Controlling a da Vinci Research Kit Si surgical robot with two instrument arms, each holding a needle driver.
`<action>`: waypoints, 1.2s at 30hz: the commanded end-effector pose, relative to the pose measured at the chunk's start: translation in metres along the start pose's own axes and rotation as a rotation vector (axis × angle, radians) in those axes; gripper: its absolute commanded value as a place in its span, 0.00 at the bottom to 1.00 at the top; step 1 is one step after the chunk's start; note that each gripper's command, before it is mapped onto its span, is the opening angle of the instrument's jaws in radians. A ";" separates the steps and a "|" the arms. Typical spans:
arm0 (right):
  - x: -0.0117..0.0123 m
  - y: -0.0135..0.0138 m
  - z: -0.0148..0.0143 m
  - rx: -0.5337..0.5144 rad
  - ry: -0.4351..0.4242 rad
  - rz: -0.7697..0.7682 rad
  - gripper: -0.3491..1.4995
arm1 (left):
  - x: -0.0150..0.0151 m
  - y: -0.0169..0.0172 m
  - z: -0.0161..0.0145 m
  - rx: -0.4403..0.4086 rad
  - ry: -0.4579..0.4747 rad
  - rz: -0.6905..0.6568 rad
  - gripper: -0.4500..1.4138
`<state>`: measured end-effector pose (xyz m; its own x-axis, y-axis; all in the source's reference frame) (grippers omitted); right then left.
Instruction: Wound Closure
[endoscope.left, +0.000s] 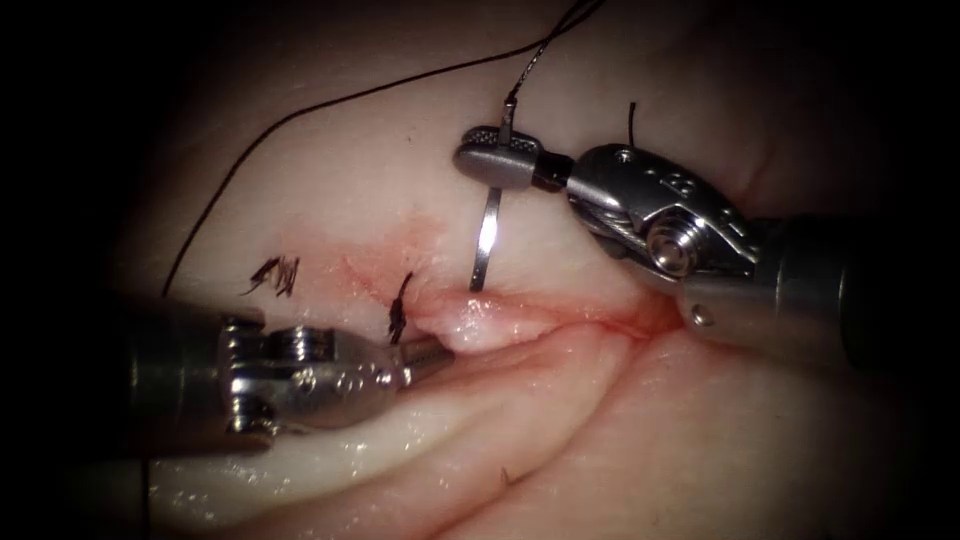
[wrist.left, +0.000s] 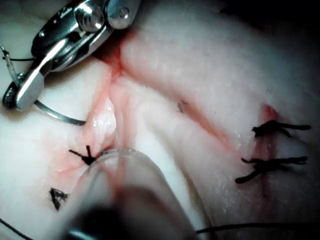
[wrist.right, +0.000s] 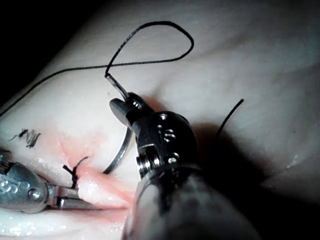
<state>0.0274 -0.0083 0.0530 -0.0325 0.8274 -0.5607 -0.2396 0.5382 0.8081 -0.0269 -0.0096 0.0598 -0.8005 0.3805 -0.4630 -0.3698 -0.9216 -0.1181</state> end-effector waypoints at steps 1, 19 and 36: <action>-0.0002 -0.0003 0.0008 0.008 -0.001 0.028 0.00 | 0.0002 0.0001 0.0007 0.001 0.004 0.000 0.13; -0.0020 -0.0055 0.0012 0.144 -0.088 0.389 0.00 | 0.0007 -0.0003 0.0001 -0.002 0.012 0.001 0.13; -0.0010 -0.0063 0.0007 0.150 0.018 0.382 0.64 | 0.0012 -0.0010 -0.0002 -0.007 0.017 0.003 0.12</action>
<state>0.0288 -0.0124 0.0480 -0.1215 0.9632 -0.2399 -0.0659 0.2333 0.9702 -0.0268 -0.0082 0.0587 -0.7939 0.3769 -0.4771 -0.3637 -0.9232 -0.1240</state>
